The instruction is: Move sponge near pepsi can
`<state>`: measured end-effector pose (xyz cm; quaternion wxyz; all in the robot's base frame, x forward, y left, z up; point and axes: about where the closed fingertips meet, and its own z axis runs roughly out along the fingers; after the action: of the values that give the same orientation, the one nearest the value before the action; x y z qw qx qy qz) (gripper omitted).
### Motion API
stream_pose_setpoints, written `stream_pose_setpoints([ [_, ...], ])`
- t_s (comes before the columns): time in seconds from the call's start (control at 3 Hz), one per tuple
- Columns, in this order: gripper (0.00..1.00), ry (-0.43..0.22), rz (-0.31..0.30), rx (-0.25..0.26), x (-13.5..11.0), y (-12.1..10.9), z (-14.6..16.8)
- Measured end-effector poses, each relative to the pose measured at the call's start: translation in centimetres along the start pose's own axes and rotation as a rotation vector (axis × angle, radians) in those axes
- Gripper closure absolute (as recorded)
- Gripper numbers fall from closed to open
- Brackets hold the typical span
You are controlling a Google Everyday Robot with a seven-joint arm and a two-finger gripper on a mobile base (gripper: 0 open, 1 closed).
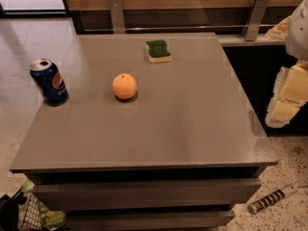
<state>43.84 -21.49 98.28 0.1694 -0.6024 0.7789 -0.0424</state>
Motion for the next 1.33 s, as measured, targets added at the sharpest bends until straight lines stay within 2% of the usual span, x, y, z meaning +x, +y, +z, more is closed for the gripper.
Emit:
stream_pose_setpoints([
  [0.33,0.0,-0.01,0.003,0.012,-0.2,-0.2,-0.1],
  [0.67,0.0,-0.154,0.065,0.082,-1.6,-2.4,1.2],
  [1.0,0.0,-0.35,0.144,0.101,-2.7,-3.5,3.8],
  [1.33,0.0,-0.557,0.208,0.134,-5.5,-5.5,5.6],
])
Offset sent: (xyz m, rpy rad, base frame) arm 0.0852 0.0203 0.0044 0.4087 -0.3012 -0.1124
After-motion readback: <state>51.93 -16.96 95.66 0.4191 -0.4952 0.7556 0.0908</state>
